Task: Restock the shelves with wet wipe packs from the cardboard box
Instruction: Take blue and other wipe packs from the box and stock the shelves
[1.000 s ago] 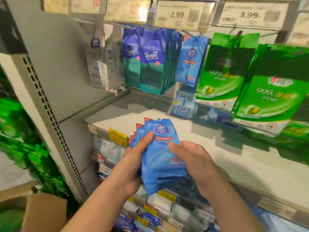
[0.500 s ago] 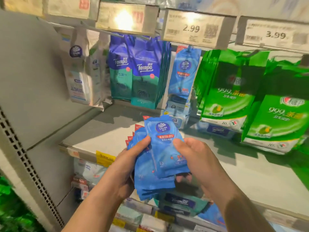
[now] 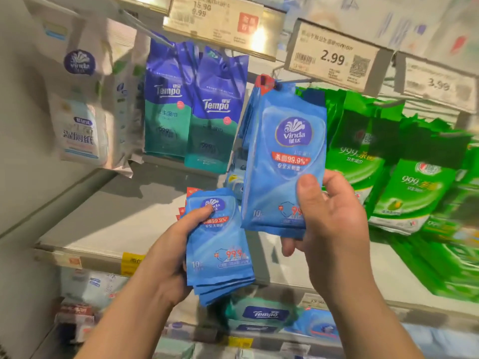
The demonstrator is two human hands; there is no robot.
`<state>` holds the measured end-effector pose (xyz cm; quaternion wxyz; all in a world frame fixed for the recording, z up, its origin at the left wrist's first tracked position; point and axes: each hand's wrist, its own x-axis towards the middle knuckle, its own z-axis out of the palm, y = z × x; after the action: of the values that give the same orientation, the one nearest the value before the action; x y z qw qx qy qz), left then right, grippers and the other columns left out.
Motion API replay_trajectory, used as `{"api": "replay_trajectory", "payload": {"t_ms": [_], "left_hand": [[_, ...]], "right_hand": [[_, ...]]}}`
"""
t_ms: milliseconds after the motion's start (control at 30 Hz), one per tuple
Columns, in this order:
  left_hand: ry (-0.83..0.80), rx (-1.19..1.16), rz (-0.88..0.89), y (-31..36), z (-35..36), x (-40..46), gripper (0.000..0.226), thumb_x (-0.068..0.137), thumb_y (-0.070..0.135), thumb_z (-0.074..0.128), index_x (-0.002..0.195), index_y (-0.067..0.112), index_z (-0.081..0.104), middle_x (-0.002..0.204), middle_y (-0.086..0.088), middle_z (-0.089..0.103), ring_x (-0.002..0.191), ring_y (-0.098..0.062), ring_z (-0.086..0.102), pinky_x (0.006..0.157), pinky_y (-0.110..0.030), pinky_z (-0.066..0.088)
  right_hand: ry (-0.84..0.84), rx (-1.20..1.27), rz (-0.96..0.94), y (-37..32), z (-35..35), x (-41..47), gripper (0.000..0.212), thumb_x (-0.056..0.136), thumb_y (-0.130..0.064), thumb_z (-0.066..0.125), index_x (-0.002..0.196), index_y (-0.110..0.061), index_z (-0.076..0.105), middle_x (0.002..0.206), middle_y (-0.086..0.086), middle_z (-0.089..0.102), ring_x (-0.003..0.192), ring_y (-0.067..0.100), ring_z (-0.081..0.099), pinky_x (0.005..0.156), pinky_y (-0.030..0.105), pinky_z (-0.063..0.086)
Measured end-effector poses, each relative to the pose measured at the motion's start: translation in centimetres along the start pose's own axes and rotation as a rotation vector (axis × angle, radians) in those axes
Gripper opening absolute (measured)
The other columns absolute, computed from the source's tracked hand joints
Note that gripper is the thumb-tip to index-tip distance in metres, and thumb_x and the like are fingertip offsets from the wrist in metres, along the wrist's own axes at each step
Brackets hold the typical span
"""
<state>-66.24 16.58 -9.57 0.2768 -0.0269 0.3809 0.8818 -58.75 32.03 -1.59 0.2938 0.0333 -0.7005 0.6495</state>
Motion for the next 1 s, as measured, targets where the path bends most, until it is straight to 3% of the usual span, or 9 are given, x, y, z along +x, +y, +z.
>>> {"api": "replay_trajectory", "payload": {"t_ms": [100,333,500,733,833,900,1000], "left_hand": [[-0.018,-0.031,0.017,0.0,0.0,-0.2,0.031,0.079,0.033,0.072,0.102,0.013,0.077,0.101,-0.018,0.078,0.069,-0.034,0.075,0.056,-0.043,0.062],[0.014,-0.094,0.037,-0.5,0.5,0.0,0.037,0.08,0.03,0.071,0.111,0.01,0.076,0.1,-0.018,0.078,0.069,-0.035,0.076,0.054,-0.045,0.061],[0.031,-0.098,0.046,-0.5,0.5,0.1,0.04,0.075,0.031,0.072,0.109,0.009,0.076,0.098,-0.019,0.078,0.068,-0.035,0.076,0.057,-0.046,0.063],[0.032,-0.083,0.043,-0.3,-0.8,0.1,0.036,0.082,0.032,0.07,0.111,0.012,0.075,0.104,-0.019,0.078,0.073,-0.037,0.076,0.067,-0.047,0.063],[0.02,-0.085,0.049,0.0,-1.0,0.1,0.033,0.083,0.032,0.07,0.108,0.011,0.075,0.104,-0.019,0.078,0.073,-0.037,0.076,0.073,-0.048,0.062],[0.022,-0.084,0.063,0.2,-0.9,0.1,0.03,0.085,0.031,0.069,0.105,0.011,0.075,0.102,-0.019,0.078,0.072,-0.036,0.076,0.07,-0.047,0.063],[0.016,-0.082,0.064,0.3,-0.8,0.3,0.024,0.085,0.03,0.069,0.093,0.01,0.078,0.097,-0.019,0.078,0.068,-0.035,0.075,0.063,-0.045,0.064]], "right_hand": [[0.024,0.036,-0.087,-0.5,0.2,-0.1,0.023,0.093,-0.032,0.054,0.098,-0.01,0.051,0.062,0.003,0.065,0.032,0.016,0.046,0.032,0.021,0.036],[0.065,0.007,-0.191,-1.1,-0.4,0.6,0.013,0.101,-0.028,0.057,0.097,-0.019,0.05,0.073,0.0,0.069,0.038,0.022,0.051,0.032,0.03,0.04],[0.139,-0.051,-0.087,-0.9,-0.2,2.1,0.013,0.105,-0.025,0.054,0.094,-0.018,0.049,0.064,0.002,0.068,0.035,0.023,0.05,0.033,0.031,0.038],[0.211,-0.017,0.006,0.6,0.6,2.5,0.012,0.103,-0.026,0.058,0.095,-0.018,0.054,0.07,0.007,0.069,0.036,0.019,0.05,0.033,0.023,0.037],[0.129,0.09,0.114,1.4,1.1,2.1,0.012,0.093,-0.028,0.067,0.093,-0.017,0.061,0.078,0.004,0.068,0.042,0.016,0.046,0.038,0.024,0.039],[0.071,0.237,0.22,1.9,1.5,2.0,0.02,0.083,-0.034,0.069,0.092,-0.017,0.062,0.081,0.002,0.063,0.044,0.015,0.04,0.04,0.024,0.033],[0.057,0.356,0.291,2.4,2.4,2.4,0.021,0.086,-0.035,0.066,0.092,-0.017,0.057,0.08,0.003,0.06,0.043,0.016,0.034,0.043,0.025,0.027]]}}
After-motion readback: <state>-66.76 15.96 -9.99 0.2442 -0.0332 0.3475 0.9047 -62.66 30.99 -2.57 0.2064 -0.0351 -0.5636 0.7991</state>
